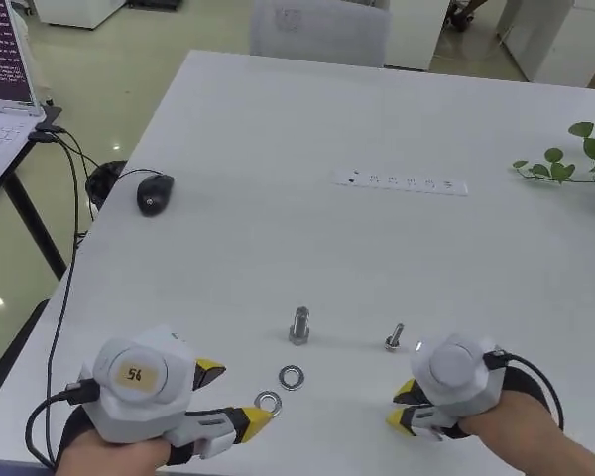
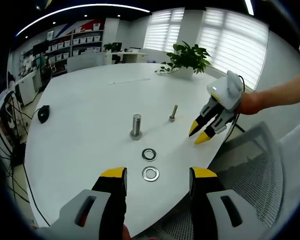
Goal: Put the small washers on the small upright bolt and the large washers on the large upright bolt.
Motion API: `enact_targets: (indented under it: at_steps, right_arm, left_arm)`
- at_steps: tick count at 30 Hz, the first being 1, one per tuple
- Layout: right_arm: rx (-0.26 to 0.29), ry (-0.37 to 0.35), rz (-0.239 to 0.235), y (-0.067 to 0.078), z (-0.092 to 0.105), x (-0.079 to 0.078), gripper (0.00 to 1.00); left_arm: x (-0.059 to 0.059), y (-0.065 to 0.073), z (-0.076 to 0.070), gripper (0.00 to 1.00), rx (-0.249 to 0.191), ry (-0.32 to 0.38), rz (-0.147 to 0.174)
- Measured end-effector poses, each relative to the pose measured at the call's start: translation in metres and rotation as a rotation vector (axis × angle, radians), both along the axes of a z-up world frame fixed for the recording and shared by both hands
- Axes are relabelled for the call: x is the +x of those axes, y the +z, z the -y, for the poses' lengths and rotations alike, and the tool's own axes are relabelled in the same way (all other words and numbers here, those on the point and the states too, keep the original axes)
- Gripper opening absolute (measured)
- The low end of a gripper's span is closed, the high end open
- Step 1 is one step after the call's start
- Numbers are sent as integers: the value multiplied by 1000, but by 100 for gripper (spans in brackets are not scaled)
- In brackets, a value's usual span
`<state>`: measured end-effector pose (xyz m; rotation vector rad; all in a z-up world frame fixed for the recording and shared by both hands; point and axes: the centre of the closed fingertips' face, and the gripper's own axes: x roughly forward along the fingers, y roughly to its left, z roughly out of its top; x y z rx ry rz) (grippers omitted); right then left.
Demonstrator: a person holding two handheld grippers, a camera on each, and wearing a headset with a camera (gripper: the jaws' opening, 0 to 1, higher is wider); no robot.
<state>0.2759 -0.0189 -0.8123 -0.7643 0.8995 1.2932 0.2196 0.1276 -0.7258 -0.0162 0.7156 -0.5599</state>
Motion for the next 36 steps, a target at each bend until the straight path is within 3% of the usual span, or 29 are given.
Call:
enact_targets:
  at_steps: [6, 15, 18, 21, 28, 29, 30, 36]
  right_arm:
    - [25, 96, -9, -1, -47, -3, 20]
    - [29, 178, 5, -2, -97, 10, 22]
    - [29, 209, 23, -1, -105, 14, 23]
    - [22, 229, 11, -4, -111, 16, 25]
    - [-37, 340, 21, -14, -114, 10, 27]
    - [-3, 342, 27, -12, -119, 10, 28]
    - [-21, 337, 20, -13, -116, 10, 28]
    - [-11, 362, 21, -11, -118, 9, 27]
  left_arm:
    - [-1, 1, 2, 49, -1, 2, 4]
    - [-3, 2, -3, 49, 0, 17, 6]
    - [-3, 2, -5, 49, 1, 23, 5]
    - [-3, 2, -5, 49, 1, 24, 4]
    - [-2, 1, -5, 49, -3, 32, 3]
    - [-2, 1, -6, 49, -2, 33, 3]
    - [-2, 1, -6, 49, -1, 34, 3]
    - [-4, -2, -10, 49, 0, 44, -4]
